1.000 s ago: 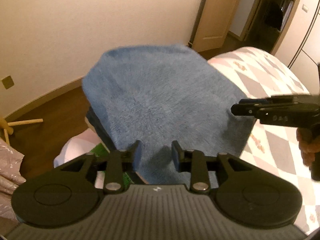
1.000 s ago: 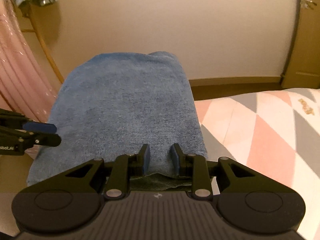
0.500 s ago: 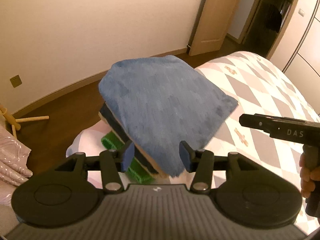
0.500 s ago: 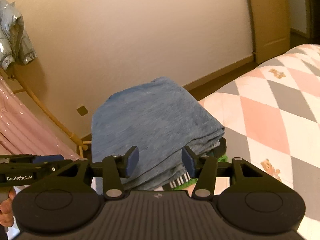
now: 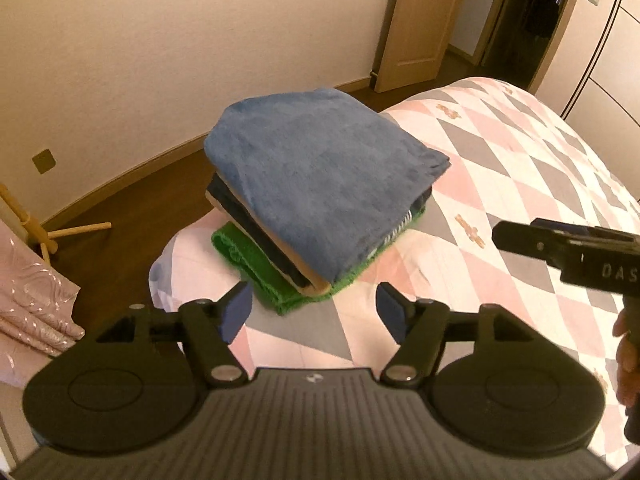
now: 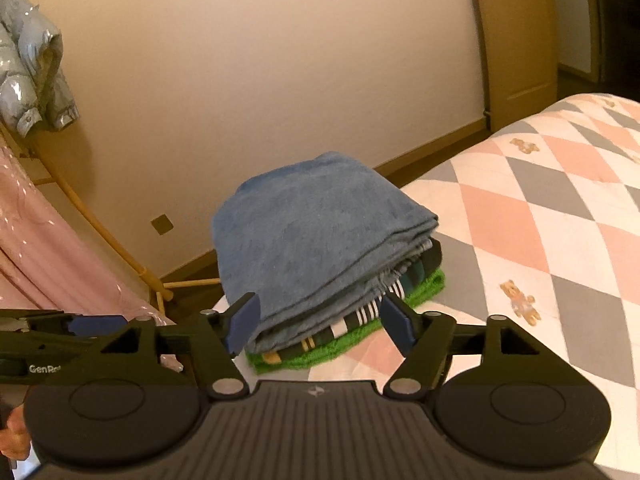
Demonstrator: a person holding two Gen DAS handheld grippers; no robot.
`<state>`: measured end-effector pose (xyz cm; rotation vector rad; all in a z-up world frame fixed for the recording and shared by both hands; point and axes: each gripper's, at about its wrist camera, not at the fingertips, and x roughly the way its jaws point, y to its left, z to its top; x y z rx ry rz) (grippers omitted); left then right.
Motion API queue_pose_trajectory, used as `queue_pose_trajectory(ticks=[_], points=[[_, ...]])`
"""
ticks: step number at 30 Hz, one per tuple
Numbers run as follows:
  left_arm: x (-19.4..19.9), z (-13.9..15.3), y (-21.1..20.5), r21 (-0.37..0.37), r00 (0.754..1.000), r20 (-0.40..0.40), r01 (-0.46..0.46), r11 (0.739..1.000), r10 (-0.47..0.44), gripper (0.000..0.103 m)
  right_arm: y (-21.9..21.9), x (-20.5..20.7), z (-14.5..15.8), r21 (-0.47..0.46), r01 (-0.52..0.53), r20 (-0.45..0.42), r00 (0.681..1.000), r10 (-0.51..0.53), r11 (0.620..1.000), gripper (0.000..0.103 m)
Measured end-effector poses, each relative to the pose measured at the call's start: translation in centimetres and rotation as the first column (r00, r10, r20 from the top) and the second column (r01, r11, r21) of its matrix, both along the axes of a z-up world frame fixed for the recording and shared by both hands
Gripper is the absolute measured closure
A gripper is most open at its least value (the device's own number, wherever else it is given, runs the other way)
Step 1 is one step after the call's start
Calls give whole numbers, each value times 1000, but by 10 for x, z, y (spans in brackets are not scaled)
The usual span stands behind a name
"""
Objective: Fold clothes
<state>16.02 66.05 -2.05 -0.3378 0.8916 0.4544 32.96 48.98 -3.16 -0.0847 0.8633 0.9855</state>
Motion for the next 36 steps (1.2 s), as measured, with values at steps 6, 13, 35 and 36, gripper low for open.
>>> queue_pose_trajectory(ticks=[6,13,35,36], points=[[-5,10,-27,48,999,-12,-33,998,33,26,-24,-14,4,6,-9,-10,1000,9,1000,26],[-1,14,-65,67,988,-31,-146,987,148,14,-46,-8,9,1,-66,-9,998,66,998,16],[-3,14,-197,32,885,89,-460,887,456,1,-126,21,2,-169,-306,131,935,329,937,0],[-6,15,-199,38,883,96,-465,885,460,1,-127,23,1,-161,-312,126,934,333,936,0]])
